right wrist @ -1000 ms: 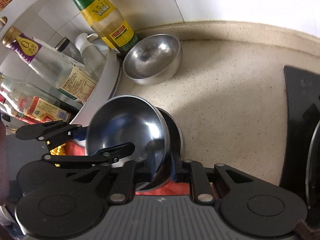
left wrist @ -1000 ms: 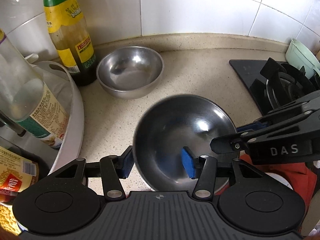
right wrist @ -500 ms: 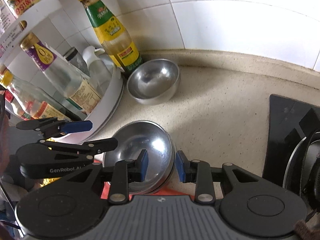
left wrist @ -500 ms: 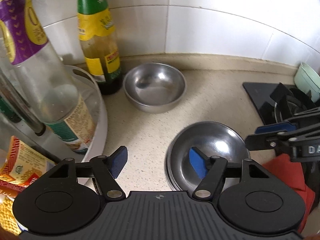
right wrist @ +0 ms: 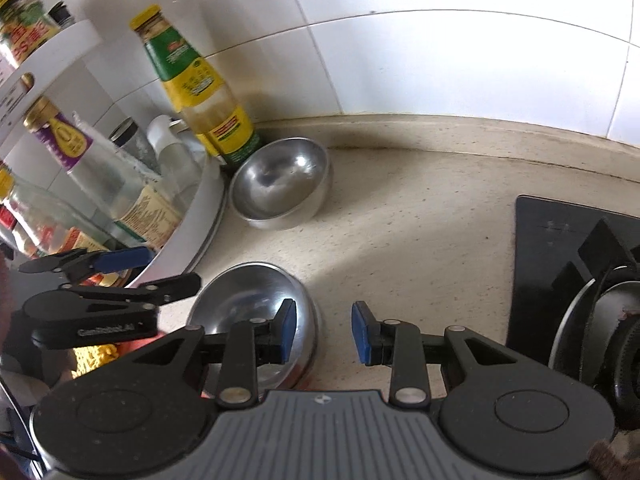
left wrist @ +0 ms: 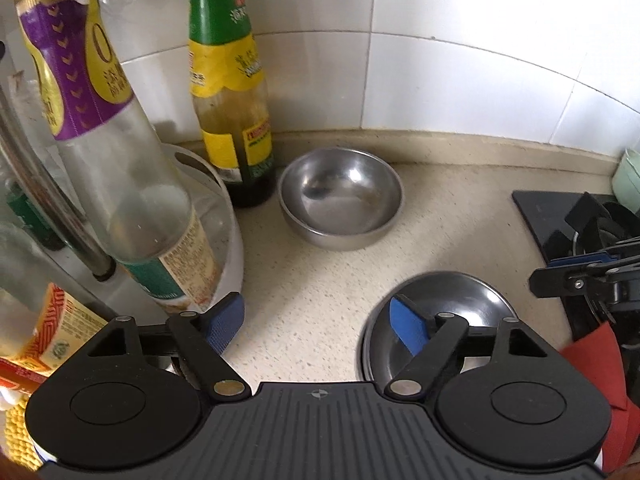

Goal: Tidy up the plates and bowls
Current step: 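Open the left tool to release the bowl on the stack, then move the left tool to the steel bowl beside the oil bottle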

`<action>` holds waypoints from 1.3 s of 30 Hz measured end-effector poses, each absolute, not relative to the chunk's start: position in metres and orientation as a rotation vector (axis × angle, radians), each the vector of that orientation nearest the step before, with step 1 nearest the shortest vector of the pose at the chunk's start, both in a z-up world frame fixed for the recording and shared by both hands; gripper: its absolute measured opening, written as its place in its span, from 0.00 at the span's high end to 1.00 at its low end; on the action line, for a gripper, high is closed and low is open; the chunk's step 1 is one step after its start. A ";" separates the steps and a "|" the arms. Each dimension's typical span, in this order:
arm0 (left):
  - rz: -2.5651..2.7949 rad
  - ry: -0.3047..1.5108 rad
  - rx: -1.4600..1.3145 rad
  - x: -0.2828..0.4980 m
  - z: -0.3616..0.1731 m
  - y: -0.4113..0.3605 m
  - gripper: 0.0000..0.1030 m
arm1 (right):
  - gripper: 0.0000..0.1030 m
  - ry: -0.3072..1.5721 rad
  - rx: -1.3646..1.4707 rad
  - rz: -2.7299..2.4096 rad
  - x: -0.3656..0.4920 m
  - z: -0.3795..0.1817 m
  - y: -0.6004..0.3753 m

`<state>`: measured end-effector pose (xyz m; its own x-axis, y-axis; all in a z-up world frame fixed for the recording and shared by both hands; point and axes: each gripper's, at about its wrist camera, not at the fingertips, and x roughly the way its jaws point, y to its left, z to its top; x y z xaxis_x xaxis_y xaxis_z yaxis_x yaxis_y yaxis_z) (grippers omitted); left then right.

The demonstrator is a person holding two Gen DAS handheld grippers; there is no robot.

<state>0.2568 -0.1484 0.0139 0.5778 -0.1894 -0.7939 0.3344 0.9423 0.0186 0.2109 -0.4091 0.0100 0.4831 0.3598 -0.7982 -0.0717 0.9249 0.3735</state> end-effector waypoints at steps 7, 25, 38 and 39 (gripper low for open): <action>-0.294 0.918 0.160 0.271 0.014 -0.150 0.18 | 0.72 0.992 0.323 0.220 0.219 0.014 -0.425; -0.272 0.975 0.145 0.308 -0.006 -0.161 0.17 | 0.72 0.957 0.399 0.059 0.259 -0.004 -0.481; -0.291 1.006 0.101 0.328 -0.019 -0.177 0.16 | 0.72 0.972 0.402 0.019 0.282 -0.016 -0.492; -0.291 1.012 0.088 0.331 -0.020 -0.176 0.16 | 0.72 0.975 0.398 0.034 0.284 -0.016 -0.488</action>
<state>0.3305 -0.1763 -0.0198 0.4954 -0.1993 -0.8455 0.2803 0.9579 -0.0616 0.2843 -0.4875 -0.0163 0.5662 0.2048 -0.7984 0.1491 0.9272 0.3436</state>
